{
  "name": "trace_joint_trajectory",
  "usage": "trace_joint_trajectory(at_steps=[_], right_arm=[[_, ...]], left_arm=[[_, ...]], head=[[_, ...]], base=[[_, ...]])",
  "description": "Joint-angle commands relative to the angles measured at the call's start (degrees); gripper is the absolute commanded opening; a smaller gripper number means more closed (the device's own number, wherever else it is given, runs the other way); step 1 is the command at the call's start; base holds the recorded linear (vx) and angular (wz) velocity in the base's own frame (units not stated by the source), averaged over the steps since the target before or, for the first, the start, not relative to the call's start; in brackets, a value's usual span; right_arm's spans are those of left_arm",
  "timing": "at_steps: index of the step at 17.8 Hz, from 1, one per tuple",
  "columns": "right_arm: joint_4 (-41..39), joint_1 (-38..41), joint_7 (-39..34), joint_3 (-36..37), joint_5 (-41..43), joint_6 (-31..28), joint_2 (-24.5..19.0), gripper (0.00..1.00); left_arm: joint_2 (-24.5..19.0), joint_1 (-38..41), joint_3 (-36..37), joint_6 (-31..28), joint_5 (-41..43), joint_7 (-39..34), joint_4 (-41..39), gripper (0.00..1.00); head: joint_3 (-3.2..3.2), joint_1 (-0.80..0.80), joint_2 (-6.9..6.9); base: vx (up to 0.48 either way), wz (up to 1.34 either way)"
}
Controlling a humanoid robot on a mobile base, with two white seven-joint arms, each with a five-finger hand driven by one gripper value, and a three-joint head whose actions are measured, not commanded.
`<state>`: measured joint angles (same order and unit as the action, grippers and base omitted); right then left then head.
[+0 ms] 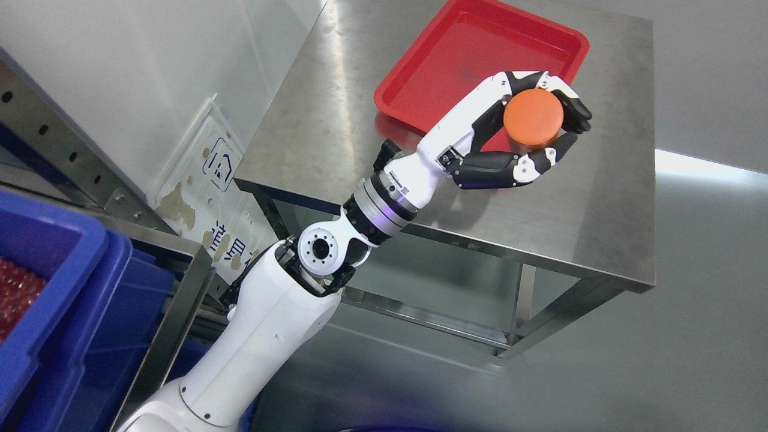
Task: Grab orange capacitor from left shelf to right desk
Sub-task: 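Carry the capacitor with the left hand over the red tray, then lower the capacitor onto the red tray and open the left hand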
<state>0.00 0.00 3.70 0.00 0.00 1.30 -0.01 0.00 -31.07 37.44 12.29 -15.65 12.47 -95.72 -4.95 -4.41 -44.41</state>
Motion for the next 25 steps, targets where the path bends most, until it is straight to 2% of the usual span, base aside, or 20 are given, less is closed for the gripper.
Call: trace_joint_trajectory(at_steps=[1, 9, 16, 25], right_arm=[[-1.00, 1.23, 0.00, 0.62, -0.35, 0.02, 1.01, 1.00], [-1.00, 1.23, 0.00, 0.62, -0.35, 0.02, 1.01, 1.00], [-1.00, 1.32, 0.00, 0.62, -0.35, 0.02, 1.01, 1.00], [-1.00, 1.32, 0.00, 0.62, -0.35, 0.02, 1.01, 1.00]], left_arm=[[-1.00, -3.99, 0.18, -1.74, 0.09, -0.96, 6.50, 0.06], [-1.00, -5.05, 0.26, -3.76, 0.18, -1.48, 15.65, 0.07], [-1.00, -10.50, 0.61, -4.81, 0.18, -5.26, 25.49, 0.07], [-1.00, -10.50, 5.97, -4.99, 0.00, -5.26, 30.51, 0.11]], head=[[0.00, 0.00, 0.00], [0.00, 0.00, 0.00], [0.00, 0.00, 0.00], [0.00, 0.00, 0.00]], base=[[0.175, -0.09], [0.128, -0.02], [0.080, 0.00], [0.014, 0.00]])
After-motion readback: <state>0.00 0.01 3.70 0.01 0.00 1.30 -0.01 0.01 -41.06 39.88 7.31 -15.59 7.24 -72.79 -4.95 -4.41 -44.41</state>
